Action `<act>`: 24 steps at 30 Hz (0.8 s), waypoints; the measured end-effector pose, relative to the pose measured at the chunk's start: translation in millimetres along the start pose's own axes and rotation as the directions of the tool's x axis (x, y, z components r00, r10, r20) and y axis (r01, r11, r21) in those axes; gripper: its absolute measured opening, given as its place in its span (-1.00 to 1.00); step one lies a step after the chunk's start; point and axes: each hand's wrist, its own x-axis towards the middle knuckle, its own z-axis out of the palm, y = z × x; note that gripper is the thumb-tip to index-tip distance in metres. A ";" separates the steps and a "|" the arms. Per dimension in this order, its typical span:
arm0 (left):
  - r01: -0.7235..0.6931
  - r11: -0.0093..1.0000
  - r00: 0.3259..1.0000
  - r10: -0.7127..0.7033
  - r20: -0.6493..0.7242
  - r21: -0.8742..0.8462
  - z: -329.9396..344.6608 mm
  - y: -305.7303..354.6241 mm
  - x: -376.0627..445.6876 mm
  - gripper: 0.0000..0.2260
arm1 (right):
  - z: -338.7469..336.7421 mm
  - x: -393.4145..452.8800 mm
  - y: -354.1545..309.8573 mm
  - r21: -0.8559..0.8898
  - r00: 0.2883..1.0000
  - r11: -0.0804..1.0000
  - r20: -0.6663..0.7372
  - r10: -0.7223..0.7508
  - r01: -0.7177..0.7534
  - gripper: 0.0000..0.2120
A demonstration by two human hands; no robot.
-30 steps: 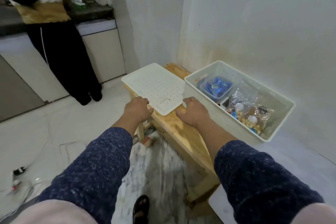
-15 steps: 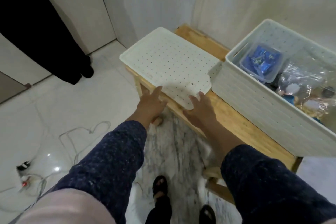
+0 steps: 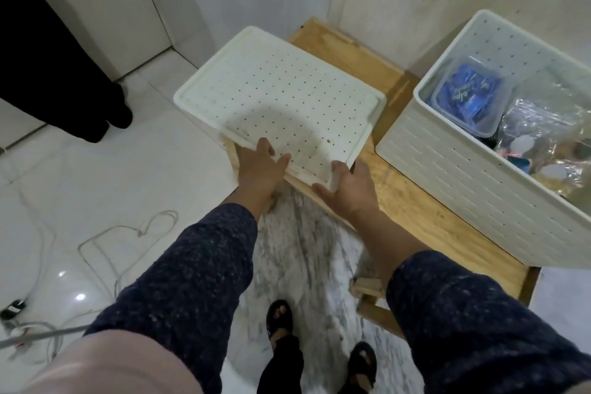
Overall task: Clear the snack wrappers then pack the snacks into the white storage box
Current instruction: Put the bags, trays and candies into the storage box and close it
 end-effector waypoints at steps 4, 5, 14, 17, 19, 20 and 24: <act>0.059 0.993 0.993 -0.069 -0.100 -0.102 -11.6 -8.1 6.3 -0.71 | -1.9 -0.6 -11.6 0.042 1.000 0.999 0.012 -0.016 0.015 -0.41; 0.084 0.984 0.989 -0.102 -0.106 -0.156 -14.5 -10.1 7.3 -0.75 | -2.9 -0.4 -14.0 0.056 1.000 0.998 0.011 -0.012 0.011 -0.42; 0.183 0.793 0.983 -0.163 0.087 -0.581 -48.8 -13.3 12.9 -0.28 | -12.9 6.6 -40.9 0.311 0.994 0.944 0.034 0.105 -0.110 -0.23; 0.203 0.751 0.979 -0.171 0.112 -0.628 -65.4 -12.2 13.2 -0.21 | -28.1 8.2 -53.7 0.408 0.992 0.905 0.083 0.094 -0.120 -0.14; 0.198 0.725 0.980 -0.157 0.121 -0.660 -74.6 -10.5 11.4 -0.20 | -41.1 9.2 -62.3 0.422 0.994 0.901 0.085 0.069 -0.099 -0.13; 0.187 0.711 0.982 -0.148 0.116 -0.677 -78.9 -9.6 10.5 -0.18 | -48.3 9.8 -66.3 0.425 0.995 0.901 0.083 0.057 -0.087 -0.13; 0.081 0.693 0.997 -0.067 0.048 -0.716 -99.1 5.0 0.5 -0.03 | -83.7 7.5 -80.6 0.410 1.000 0.912 0.001 -0.027 0.024 -0.09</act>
